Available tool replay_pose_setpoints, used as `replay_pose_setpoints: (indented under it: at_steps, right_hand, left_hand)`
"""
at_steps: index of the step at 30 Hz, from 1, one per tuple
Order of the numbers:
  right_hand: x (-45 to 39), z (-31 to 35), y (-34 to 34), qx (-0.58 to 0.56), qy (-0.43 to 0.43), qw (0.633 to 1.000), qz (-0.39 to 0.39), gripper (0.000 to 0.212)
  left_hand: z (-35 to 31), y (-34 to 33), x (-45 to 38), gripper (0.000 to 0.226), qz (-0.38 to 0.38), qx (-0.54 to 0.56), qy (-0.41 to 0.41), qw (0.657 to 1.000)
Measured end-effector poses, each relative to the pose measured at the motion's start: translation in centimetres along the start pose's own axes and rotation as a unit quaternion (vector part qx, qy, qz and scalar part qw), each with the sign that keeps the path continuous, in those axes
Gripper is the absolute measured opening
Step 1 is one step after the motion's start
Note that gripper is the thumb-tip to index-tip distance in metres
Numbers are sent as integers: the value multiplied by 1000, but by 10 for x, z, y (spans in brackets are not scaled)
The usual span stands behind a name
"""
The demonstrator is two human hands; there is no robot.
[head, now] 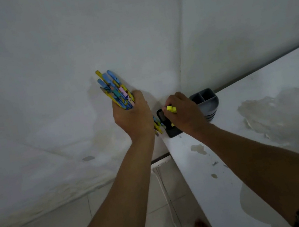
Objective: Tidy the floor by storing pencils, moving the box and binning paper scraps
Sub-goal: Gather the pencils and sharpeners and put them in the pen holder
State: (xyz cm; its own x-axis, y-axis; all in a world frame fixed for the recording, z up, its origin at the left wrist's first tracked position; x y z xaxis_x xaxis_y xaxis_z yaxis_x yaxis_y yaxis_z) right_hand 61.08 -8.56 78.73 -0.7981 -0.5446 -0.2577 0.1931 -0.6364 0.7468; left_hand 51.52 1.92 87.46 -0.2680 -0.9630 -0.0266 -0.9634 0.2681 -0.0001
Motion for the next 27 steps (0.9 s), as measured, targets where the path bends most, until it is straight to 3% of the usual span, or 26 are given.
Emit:
replay_pose_setpoints:
  at_steps: [7, 12, 18, 22, 27]
  right_hand:
    - [8, -7, -20, 31, 97, 994, -30, 14]
    - [12, -10, -28, 38, 120, 991, -46, 14]
    - [29, -23, -16, -29, 80, 994, -66, 49]
    - [61, -41, -17, -50, 49, 998, -5, 83]
    - [68, -32, -30, -95, -97, 990, -26, 112]
  left_hand:
    - [5, -6, -5, 15, 26, -31, -26, 999]
    - [8, -11, -7, 11, 26, -21, -23, 999]
    - [8, -20, -3, 12, 35, -5, -18, 999]
    - [9, -27, -1, 5, 59, 4, -17, 998]
    - [14, -36, 9, 9, 92, 0, -23, 996]
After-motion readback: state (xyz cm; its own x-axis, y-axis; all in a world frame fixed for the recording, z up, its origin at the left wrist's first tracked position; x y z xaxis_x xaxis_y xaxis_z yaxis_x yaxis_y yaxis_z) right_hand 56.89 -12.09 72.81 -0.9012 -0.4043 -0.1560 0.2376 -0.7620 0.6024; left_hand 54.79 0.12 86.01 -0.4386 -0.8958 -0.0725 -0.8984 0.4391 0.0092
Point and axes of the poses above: each hand's wrist, its own x-axis away from the middle knuckle, its own y-axis out of the back of the hand, z = x × y, the point moved 3 cm from there along -x, towards the middle knuckle
